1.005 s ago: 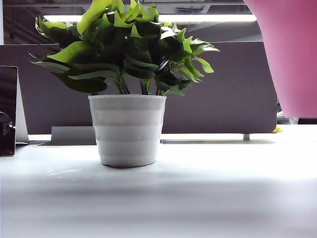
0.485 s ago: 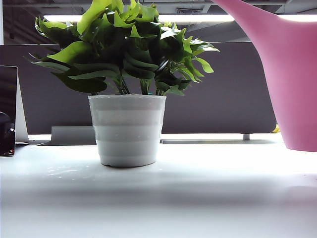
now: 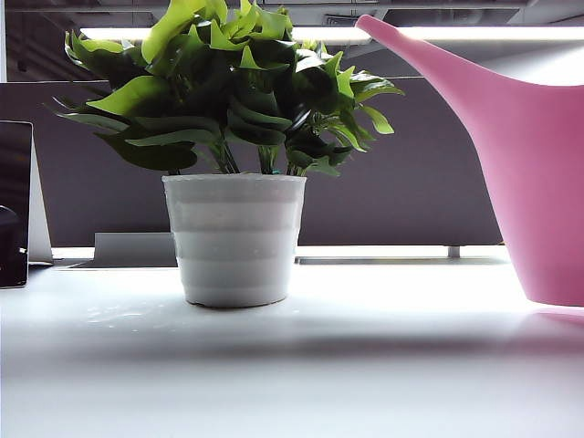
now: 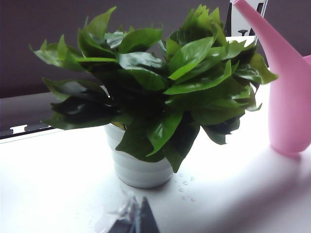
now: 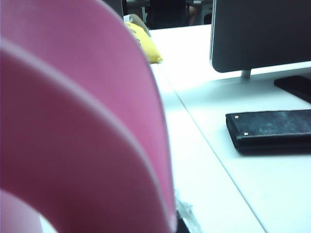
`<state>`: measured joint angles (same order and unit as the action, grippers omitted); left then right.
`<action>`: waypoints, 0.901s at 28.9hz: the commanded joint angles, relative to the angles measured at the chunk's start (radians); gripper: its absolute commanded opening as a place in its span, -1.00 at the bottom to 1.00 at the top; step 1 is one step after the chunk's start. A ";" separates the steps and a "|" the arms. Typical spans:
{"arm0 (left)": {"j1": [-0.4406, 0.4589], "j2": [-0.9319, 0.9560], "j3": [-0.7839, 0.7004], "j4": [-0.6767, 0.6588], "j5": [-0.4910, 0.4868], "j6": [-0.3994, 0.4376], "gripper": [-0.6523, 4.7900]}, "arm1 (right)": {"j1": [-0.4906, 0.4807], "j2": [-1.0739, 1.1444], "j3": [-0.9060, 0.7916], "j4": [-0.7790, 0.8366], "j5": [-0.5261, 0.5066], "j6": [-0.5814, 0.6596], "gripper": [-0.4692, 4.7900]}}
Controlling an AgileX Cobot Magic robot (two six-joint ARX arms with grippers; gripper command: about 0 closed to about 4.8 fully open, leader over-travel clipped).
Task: Pick up the watering can from the table, water the potted plant, and put the can back.
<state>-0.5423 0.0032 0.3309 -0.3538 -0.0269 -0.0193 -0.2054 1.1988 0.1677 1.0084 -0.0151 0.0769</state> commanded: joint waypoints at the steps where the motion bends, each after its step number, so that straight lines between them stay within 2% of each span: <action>1: 0.002 0.001 0.001 0.011 0.004 0.001 -0.78 | 0.000 0.016 0.011 0.134 0.001 0.024 -0.84; 9: 0.002 0.001 0.001 0.011 0.004 0.001 -0.78 | 0.000 0.018 0.011 0.134 0.001 -0.028 -0.84; 26: 0.002 0.001 0.001 0.011 0.005 0.001 -0.78 | -0.003 0.087 0.011 0.187 -0.014 -0.028 -0.84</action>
<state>-0.5423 0.0032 0.3309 -0.3557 -0.0269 -0.0193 -0.2073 1.2854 0.1688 1.1198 -0.0257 0.0246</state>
